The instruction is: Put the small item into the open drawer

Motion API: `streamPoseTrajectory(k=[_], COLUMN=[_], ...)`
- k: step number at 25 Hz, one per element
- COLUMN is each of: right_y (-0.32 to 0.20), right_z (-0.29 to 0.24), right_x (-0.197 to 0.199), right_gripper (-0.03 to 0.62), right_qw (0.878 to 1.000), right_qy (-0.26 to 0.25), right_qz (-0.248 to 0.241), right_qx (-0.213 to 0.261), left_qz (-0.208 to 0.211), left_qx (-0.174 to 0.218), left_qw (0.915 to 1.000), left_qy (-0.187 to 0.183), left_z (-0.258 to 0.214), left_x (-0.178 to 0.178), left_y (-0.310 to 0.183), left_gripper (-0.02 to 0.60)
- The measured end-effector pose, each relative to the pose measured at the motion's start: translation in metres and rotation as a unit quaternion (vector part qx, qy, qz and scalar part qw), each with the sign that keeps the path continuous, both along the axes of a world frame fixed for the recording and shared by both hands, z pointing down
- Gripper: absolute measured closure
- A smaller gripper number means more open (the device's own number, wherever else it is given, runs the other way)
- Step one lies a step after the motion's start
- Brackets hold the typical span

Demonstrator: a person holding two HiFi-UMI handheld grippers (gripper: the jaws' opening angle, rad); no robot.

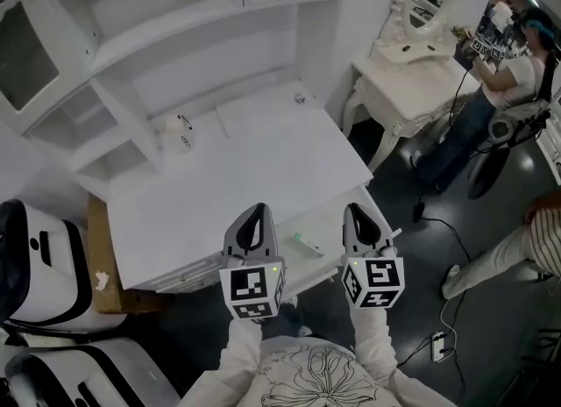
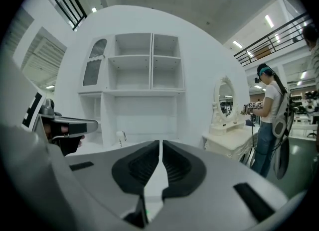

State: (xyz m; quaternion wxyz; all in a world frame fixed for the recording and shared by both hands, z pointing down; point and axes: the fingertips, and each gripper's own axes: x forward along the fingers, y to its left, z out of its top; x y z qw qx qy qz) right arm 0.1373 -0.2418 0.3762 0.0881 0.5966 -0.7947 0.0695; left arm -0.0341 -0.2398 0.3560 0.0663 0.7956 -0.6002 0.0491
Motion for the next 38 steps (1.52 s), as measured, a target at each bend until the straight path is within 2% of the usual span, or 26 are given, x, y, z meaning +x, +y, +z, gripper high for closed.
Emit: streamPoseTrajectory(k=[8,38], right_y=[0.008,0.018], right_z=[-0.021,-0.029], right_x=[0.004,0.006], right_gripper=[0.576,0.580], right_qw=[1.000,0.999], right_qy=[-0.008,-0.016], right_qz=[0.005,0.000], right_qx=[0.024,0.033], left_qz=[-0.006,-0.012], left_qx=[0.019,0.025], left_qw=[0.9998,0.9996], left_qy=[-0.001,-0.004], left_z=[-0.019,-0.024], left_x=[-0.002,-0.001], left_y=[0.009,0.024], left_gripper=[0.577,0.577])
